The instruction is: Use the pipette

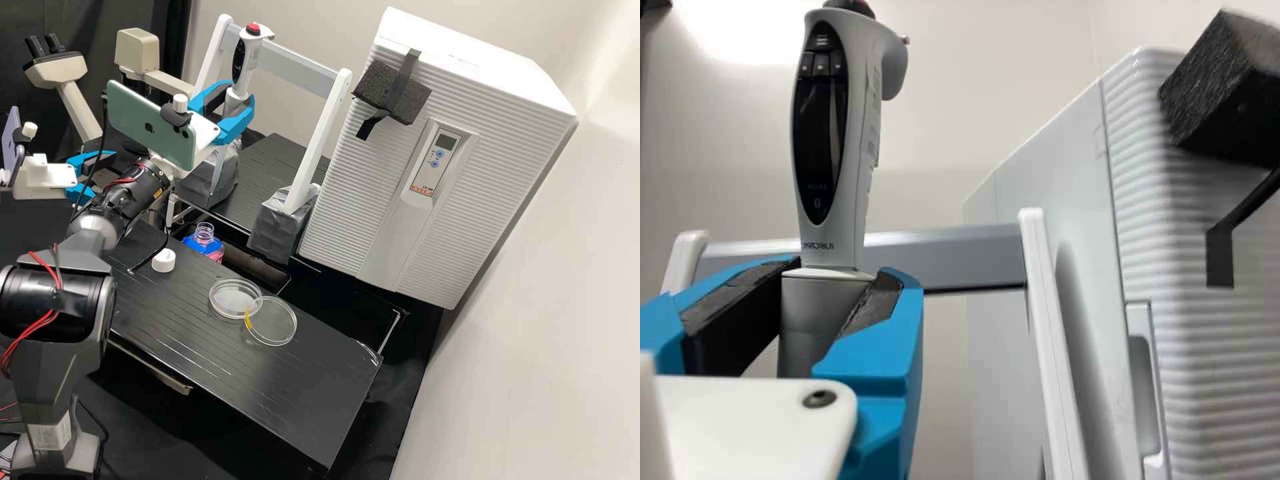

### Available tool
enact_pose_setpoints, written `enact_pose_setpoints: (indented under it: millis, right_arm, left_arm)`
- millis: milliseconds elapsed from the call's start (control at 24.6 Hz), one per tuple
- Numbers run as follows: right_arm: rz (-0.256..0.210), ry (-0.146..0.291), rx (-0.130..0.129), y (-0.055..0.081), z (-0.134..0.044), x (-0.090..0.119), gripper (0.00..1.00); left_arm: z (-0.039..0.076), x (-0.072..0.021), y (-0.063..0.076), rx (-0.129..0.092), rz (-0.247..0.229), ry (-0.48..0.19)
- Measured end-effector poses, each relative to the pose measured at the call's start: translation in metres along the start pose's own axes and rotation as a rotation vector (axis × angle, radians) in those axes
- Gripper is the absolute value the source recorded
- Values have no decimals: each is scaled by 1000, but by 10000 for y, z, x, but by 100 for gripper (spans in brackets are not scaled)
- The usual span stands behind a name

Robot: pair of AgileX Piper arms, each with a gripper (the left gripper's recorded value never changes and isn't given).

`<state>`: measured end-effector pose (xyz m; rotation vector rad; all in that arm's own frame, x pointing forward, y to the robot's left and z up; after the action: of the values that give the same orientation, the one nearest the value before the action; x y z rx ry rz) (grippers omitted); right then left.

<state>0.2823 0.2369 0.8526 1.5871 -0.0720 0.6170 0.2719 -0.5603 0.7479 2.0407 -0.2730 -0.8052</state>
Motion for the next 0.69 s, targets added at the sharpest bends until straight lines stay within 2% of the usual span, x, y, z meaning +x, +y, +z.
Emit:
enact_pose_setpoints:
  millis: [81, 204, 326, 489, 692]
  right_arm:
    - [-28, -11, -16, -98, 53, -26, 0]
    - [-47, -21, -29, -167, 101, -41, 0]
    - [-68, -30, -38, -201, 137, -71, 0]
    - [-73, -38, -48, -207, 175, -87, 0]
    - [-104, -70, -85, -319, 320, -117, 0]
  left_arm:
    - [31, -24, -32, -5, 3, -16]
    - [40, -45, -69, -9, -10, -17]
    - [45, -47, -74, -4, -14, -23]
    - [50, -47, -66, -4, -5, -28]
    - [70, -75, -99, -11, -4, -37]
